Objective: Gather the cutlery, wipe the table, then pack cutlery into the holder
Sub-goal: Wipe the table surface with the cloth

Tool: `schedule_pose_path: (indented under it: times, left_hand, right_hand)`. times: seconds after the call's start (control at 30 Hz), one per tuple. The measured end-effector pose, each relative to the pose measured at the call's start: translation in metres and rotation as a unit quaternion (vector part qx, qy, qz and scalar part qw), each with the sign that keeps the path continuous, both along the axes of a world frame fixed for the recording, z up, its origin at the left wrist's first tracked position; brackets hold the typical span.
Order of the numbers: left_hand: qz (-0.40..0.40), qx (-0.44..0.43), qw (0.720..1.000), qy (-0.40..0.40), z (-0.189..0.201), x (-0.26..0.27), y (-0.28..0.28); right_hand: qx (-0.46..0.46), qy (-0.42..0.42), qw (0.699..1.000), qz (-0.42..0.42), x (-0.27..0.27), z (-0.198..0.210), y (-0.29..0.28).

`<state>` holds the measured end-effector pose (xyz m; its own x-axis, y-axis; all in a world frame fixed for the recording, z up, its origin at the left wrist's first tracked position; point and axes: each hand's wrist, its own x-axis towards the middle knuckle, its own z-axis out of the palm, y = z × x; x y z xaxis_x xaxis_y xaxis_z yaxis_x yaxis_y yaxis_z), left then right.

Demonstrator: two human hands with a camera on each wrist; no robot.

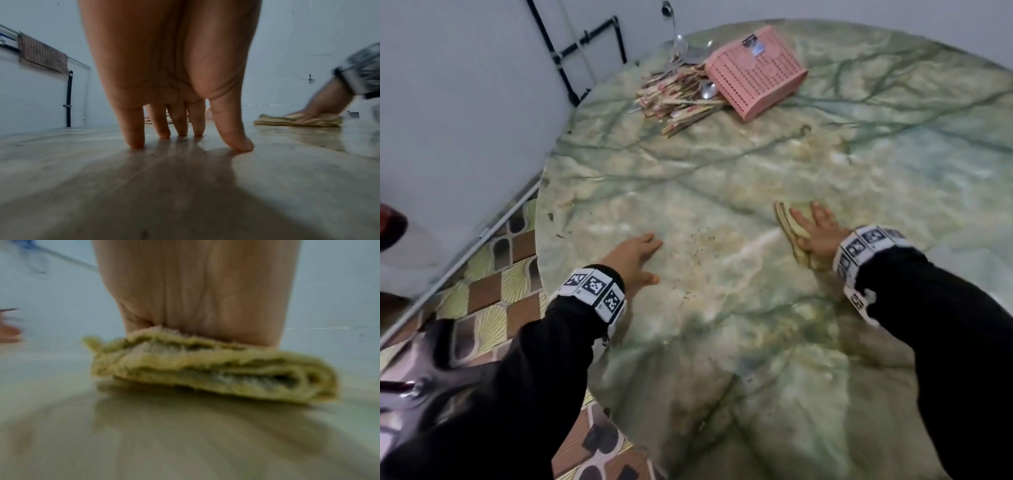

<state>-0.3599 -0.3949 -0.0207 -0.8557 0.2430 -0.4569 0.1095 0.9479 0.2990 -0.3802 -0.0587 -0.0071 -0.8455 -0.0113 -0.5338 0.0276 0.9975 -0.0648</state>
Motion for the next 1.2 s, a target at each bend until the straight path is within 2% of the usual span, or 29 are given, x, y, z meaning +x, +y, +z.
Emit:
schedule_pose_path:
  times: [0.07, 0.1, 0.13, 0.17, 0.2, 0.27, 0.33, 0.37, 0.43, 0.53, 0.6, 0.63, 0.7, 0.77, 0.83, 0.93, 1.0, 1.07, 1.13, 1.2]
  left_hand:
    - [-0.009, 0.003, 1.000, 0.001, 0.001, -0.001, -0.001]
    - [-0.010, 0.007, 1.000, -0.001, 0.001, -0.002, -0.002]
    - [-0.005, 0.015, 1.000, -0.002, 0.001, -0.003, -0.003]
    - [0.003, 0.025, 1.000, -0.002, 0.001, -0.003, -0.005]
    - [0.012, 0.035, 0.999, -0.001, 0.001, -0.004, -0.007]
    - [0.017, 0.050, 0.999, -0.001, 0.002, -0.004, -0.013]
    - [0.008, 0.060, 0.998, -0.009, 0.003, -0.004, -0.019]
    - [0.002, 0.065, 0.998, -0.014, 0.003, -0.003, -0.021]
    - [-0.017, 0.063, 0.998, -0.022, 0.003, -0.003, -0.023]
    - [-0.053, 0.044, 0.998, -0.011, 0.003, 0.001, -0.021]
    - [-0.067, 0.039, 0.997, 0.003, 0.003, 0.002, -0.020]
    - [-0.071, 0.035, 0.997, 0.010, 0.002, 0.003, -0.020]
    - [-0.075, 0.031, 0.996, 0.019, 0.000, 0.004, -0.020]
    - [-0.084, 0.030, 0.996, 0.018, -0.002, 0.004, -0.020]
    - [-0.094, 0.026, 0.995, 0.016, -0.003, 0.003, -0.021]
    - [-0.103, 0.019, 0.994, 0.019, -0.005, 0.003, -0.022]
    - [-0.112, 0.008, 0.993, 0.023, -0.005, 0.003, -0.023]
    - [-0.120, 0.002, 0.992, 0.027, -0.005, 0.003, -0.023]
    - [-0.127, -0.002, 0.991, 0.030, -0.005, 0.002, -0.023]
    - [-0.132, -0.009, 0.991, 0.031, -0.004, 0.002, -0.022]
  right_hand:
    - [0.003, 0.017, 0.999, -0.030, -0.033, -0.008, -0.034]
    - [-0.001, 0.036, 0.999, 0.004, -0.038, -0.014, -0.058]
    - [-0.023, 0.097, 0.993, 0.066, -0.035, -0.022, -0.083]
    - [-0.029, 0.166, 0.973, 0.159, -0.022, -0.028, -0.111]
    - [-0.025, 0.188, 0.952, 0.238, 0.001, -0.028, -0.134]
    - [-0.068, 0.094, 0.942, 0.315, 0.069, -0.031, -0.153]
    - [-0.078, -0.058, 0.942, 0.320, 0.138, -0.012, -0.149]
    - [-0.076, -0.105, 0.935, 0.331, 0.155, -0.005, -0.136]
    - [-0.068, -0.139, 0.921, 0.358, 0.160, -0.005, -0.097]
    - [-0.009, -0.098, 0.990, 0.102, 0.114, 0.001, -0.042]
    - [0.000, -0.040, 0.998, -0.050, 0.084, -0.001, -0.033]
    - [0.004, -0.020, 0.995, -0.094, 0.077, -0.003, -0.043]
    - [0.010, 0.000, 0.995, -0.100, 0.075, -0.007, -0.084]
    - [-0.014, 0.014, 1.000, -0.009, 0.100, -0.011, -0.143]
    - [-0.052, -0.017, 0.994, 0.091, 0.147, -0.014, -0.196]
    - [-0.076, -0.092, 0.975, 0.185, 0.227, -0.004, -0.214]
    - [-0.086, -0.136, 0.975, 0.152, 0.256, 0.003, -0.181]
    - [-0.070, -0.161, 0.983, 0.052, 0.261, 0.009, -0.135]
    - [-0.048, -0.119, 0.988, -0.090, 0.249, 0.009, -0.090]
    - [-0.022, -0.063, 0.973, -0.219, 0.230, 0.007, -0.069]
